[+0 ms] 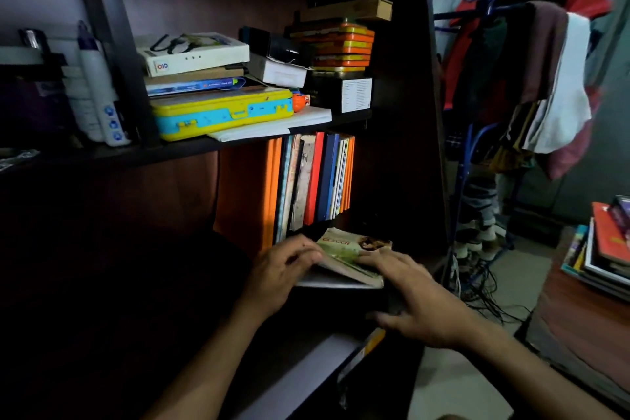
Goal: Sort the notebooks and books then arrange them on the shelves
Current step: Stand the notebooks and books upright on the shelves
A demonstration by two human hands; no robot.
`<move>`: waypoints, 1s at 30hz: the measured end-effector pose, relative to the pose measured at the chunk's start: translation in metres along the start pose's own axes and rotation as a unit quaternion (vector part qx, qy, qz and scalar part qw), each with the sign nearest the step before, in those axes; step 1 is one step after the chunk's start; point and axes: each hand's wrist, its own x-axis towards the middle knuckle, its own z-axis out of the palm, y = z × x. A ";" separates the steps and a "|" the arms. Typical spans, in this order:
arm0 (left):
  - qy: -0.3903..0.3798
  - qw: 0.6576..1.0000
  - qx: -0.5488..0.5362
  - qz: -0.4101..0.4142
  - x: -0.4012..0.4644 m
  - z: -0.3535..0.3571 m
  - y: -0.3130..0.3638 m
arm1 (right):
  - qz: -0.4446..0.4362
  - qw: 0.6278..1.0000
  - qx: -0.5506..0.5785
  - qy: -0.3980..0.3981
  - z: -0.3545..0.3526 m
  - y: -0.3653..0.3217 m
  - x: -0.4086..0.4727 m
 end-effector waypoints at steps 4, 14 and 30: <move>0.103 0.976 -0.180 -0.062 0.000 -0.002 0.005 | -0.087 0.971 0.032 0.219 -0.005 -0.006 0.017; -0.077 0.986 -0.110 -0.100 -0.005 0.009 -0.015 | 0.000 0.918 0.295 0.266 0.025 -0.027 0.051; 0.272 0.949 0.106 -0.117 0.005 -0.021 -0.033 | 0.200 0.892 0.315 0.256 0.042 0.012 0.090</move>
